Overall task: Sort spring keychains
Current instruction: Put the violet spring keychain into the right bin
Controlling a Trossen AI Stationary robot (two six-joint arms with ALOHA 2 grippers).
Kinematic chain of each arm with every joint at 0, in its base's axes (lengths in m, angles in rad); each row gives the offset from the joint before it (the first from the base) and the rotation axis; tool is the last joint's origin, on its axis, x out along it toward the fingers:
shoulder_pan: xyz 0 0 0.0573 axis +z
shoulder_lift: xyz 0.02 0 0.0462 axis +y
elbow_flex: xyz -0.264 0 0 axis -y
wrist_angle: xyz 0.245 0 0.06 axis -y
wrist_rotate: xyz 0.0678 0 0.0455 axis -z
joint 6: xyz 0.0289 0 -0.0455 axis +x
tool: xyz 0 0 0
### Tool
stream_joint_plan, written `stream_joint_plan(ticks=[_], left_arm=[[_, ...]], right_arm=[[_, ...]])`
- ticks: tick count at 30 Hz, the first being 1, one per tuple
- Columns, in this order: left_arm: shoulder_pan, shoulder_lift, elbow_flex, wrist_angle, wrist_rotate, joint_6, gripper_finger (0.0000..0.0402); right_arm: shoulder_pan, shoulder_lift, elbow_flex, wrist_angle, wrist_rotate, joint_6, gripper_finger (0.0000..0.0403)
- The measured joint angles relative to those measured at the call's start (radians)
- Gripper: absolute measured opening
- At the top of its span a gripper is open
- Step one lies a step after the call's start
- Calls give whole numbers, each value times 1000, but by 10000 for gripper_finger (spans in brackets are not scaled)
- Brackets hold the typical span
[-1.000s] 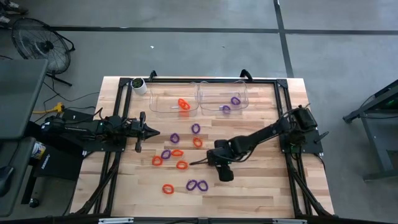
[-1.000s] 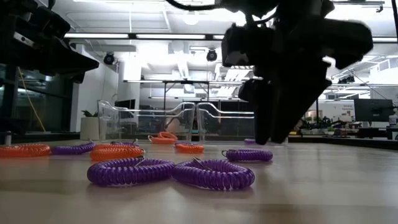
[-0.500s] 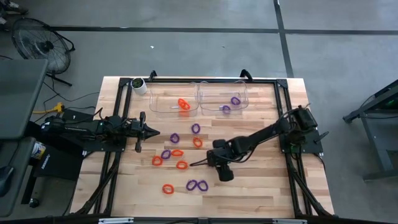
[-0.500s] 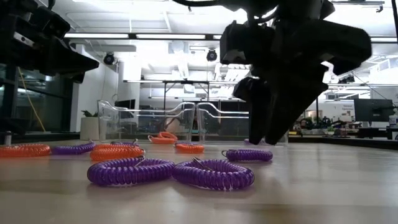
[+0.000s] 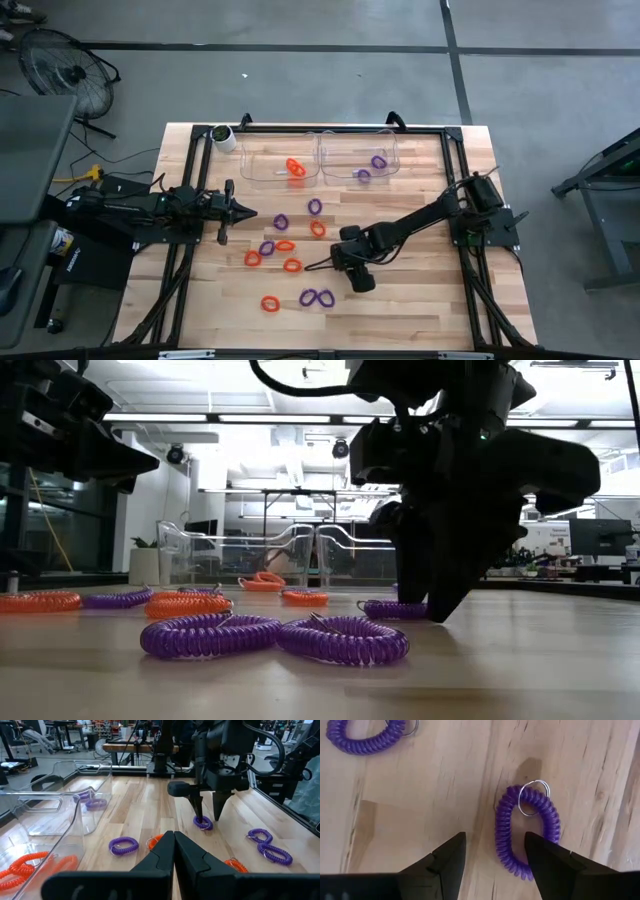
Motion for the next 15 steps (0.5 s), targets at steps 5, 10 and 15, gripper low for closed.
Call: stream_joint_plan(ticks=[5,10,15], left_arm=[[0,0,0,0,0,0,3],[0,0,0,0,0,0,3],[0,0,0,0,0,0,3]], right_arm=[[-2,3,1,-2,27,1,176],[-14,4,0,-7,36,3,122],[-32,4,0,-20,36,31,46]])
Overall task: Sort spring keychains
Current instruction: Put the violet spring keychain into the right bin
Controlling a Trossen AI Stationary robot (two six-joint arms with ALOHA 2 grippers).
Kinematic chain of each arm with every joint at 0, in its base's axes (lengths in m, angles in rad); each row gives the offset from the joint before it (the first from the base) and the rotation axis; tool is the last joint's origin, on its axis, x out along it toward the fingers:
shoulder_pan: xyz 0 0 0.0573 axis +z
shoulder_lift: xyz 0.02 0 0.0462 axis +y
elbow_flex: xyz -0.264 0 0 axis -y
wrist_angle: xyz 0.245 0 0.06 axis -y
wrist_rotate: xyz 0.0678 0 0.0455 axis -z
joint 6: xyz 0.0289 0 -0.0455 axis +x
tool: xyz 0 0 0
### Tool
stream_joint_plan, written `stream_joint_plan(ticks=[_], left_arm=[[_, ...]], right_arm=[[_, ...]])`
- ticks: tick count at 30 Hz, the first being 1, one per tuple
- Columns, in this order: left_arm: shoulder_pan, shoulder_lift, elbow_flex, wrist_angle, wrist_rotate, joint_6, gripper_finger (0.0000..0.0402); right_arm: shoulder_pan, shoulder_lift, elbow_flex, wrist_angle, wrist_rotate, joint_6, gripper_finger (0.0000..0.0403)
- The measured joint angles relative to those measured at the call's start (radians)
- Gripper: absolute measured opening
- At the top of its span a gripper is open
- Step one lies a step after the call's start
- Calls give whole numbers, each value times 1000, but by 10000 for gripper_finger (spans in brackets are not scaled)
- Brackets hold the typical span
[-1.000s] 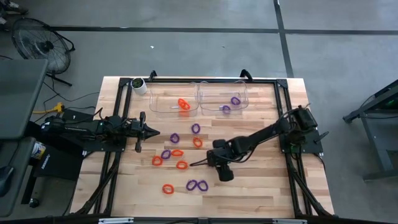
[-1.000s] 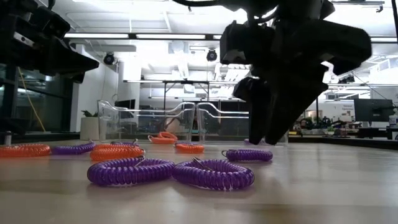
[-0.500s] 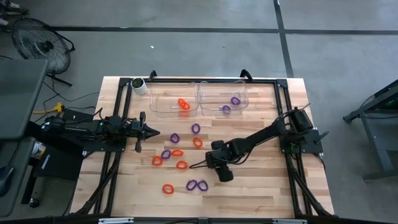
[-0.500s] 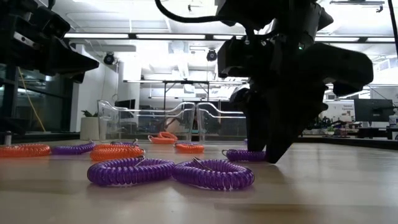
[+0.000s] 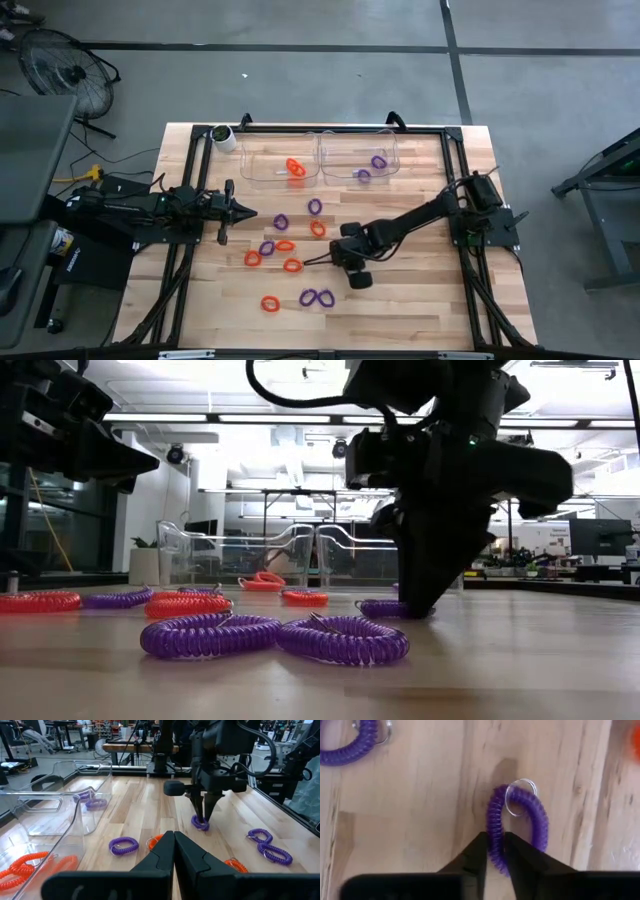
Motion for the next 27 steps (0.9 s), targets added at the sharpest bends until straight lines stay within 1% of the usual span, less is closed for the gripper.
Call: stream_joint_plan(ticks=[2,3,7,10,13,17,23,27], left_arm=[[0,0,0,0,0,0,3],[0,0,0,0,0,0,3],[0,0,0,0,0,0,3],[0,0,0,0,0,0,3],[0,0,0,0,0,0,3],[0,0,0,0,0,0,3],[0,0,0,0,0,0,3],[0,0,0,0,0,0,3]], right_arm=[[-7,0,0,-4,-8,15,19],[-11,0,0,-4,-15,15,13],[-21,-1,0,-2,-19,48,16],[-32,-17,-2,1,-14,66,6],[-51,-49,-4,-3,45,104,5],[-82,-89,35,-40,104,158,4],[-142,-138,123,-110,222,196,3],[-200,-140,198,-203,249,239,2]])
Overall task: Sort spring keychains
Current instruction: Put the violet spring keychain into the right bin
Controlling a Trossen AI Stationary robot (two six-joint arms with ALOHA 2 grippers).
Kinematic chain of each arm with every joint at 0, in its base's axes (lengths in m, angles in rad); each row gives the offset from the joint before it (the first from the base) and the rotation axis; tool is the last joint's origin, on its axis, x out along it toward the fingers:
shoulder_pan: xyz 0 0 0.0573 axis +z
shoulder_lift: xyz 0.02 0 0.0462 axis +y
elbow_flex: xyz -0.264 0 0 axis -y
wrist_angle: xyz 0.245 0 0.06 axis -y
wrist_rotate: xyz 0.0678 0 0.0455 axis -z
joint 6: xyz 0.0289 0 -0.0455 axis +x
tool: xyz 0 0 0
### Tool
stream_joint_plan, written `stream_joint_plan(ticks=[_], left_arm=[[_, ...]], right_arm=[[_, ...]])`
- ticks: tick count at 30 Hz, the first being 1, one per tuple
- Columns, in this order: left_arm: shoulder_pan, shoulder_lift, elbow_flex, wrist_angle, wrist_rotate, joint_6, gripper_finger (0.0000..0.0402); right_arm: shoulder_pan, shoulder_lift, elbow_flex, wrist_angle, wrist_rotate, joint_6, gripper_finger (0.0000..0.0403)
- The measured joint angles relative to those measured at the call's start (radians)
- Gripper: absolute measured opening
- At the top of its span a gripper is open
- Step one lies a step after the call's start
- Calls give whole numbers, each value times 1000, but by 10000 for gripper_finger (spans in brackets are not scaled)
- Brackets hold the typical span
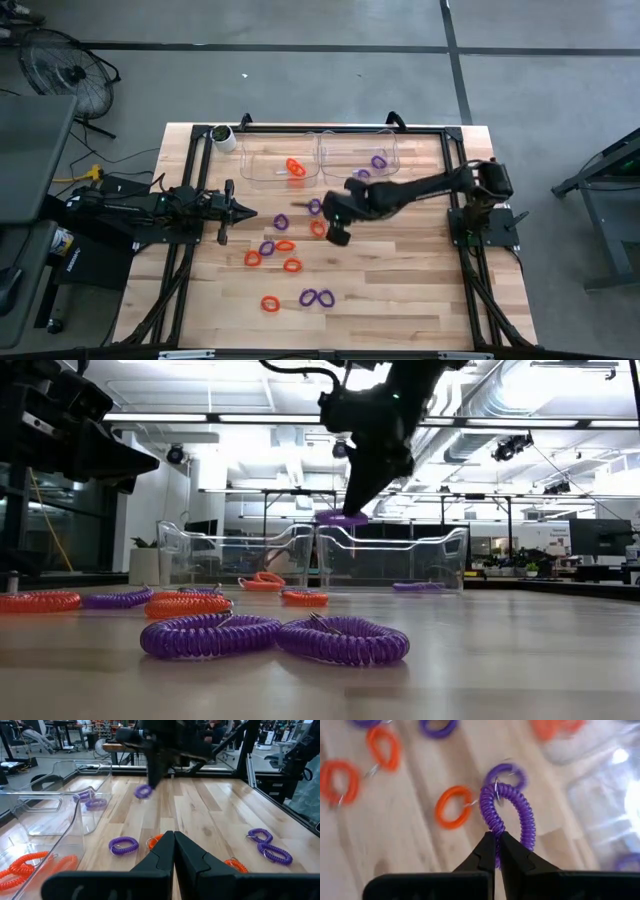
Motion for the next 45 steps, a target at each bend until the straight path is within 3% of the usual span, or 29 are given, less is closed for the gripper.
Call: stream_joint_plan(ticks=[9,24,37,45], left_arm=[[0,0,0,0,0,0,3],[0,0,0,0,0,0,3],[0,0,0,0,0,0,3],[0,0,0,0,0,0,3]], right_arm=[[-124,-1,100,-136,15,75,1],[-362,-14,109,-325,42,-29,4],[-454,-15,108,-380,20,-127,123],[-416,-16,108,-328,-24,-208,173]])
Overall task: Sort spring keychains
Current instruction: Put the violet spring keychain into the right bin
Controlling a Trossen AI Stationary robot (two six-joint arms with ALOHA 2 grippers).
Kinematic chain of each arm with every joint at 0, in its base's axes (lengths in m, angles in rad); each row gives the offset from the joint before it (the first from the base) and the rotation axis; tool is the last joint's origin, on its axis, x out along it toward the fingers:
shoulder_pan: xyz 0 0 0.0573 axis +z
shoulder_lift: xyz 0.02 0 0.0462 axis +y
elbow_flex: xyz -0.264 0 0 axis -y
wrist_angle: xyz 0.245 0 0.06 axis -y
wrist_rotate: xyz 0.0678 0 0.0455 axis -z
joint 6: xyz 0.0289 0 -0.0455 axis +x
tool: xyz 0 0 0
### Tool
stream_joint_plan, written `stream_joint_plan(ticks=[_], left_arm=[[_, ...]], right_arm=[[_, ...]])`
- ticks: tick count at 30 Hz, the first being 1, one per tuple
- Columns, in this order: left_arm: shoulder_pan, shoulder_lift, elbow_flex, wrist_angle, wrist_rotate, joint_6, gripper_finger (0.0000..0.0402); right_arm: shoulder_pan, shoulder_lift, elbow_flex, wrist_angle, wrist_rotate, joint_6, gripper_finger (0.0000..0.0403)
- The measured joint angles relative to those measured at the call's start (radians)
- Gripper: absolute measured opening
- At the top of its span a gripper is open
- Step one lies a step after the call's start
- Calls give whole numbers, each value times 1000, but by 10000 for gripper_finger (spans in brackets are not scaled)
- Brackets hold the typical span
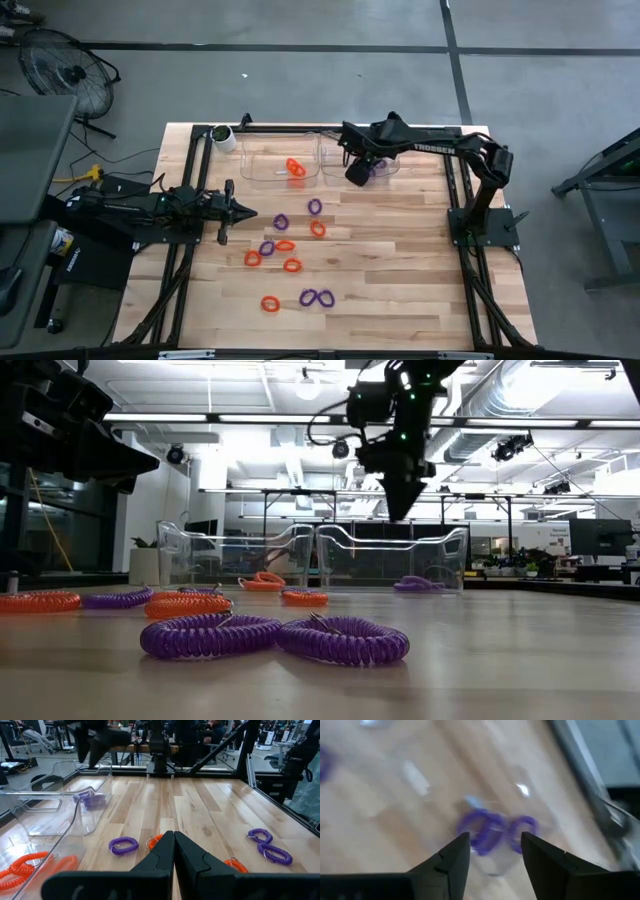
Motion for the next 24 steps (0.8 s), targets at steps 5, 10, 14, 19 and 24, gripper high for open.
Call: stream_joint_plan(ticks=[5,10,14,19,24], left_arm=[[0,0,0,0,0,0,3],[0,0,0,0,0,0,3],[0,0,0,0,0,0,3],[0,0,0,0,0,0,3],[0,0,0,0,0,0,3]], right_arm=[[75,0,0,95,-191,-157,176],[153,0,0,133,-340,-316,176],[197,0,1,162,-338,-265,177],[228,25,2,198,-285,150,177],[267,75,2,249,-301,546,177]])
